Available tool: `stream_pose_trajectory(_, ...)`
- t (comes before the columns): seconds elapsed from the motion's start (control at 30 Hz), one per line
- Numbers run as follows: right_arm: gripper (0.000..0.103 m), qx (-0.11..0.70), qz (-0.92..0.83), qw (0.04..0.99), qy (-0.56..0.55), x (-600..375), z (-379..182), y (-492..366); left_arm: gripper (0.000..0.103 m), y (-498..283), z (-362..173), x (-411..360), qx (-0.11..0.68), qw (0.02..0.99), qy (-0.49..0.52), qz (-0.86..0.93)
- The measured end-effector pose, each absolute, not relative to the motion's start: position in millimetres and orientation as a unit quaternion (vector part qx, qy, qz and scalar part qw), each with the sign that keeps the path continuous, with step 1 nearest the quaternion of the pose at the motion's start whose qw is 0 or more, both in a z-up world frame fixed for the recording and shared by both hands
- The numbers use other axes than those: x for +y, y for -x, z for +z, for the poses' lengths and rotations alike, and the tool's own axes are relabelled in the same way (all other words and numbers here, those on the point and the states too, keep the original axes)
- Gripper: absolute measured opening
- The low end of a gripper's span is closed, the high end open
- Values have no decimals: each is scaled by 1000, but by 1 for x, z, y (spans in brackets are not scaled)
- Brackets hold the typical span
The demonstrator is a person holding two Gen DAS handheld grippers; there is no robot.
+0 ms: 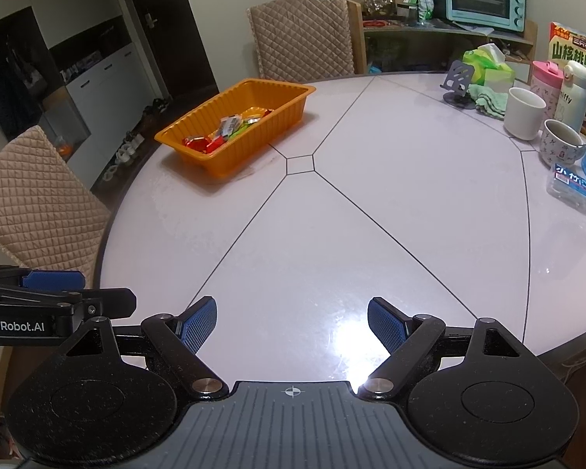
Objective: Organize snacks
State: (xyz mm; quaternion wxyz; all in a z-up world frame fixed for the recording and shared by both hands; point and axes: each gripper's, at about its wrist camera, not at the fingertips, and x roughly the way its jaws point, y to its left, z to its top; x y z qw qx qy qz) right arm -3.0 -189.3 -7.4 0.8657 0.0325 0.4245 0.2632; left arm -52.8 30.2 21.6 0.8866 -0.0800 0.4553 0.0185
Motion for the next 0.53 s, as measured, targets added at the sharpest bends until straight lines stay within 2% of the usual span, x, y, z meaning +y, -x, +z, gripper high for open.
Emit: stream_pose_trajectory(0.53,84,431,263,863,-32,-175,-10,-7,79,43,19,38,460,884,81,18)
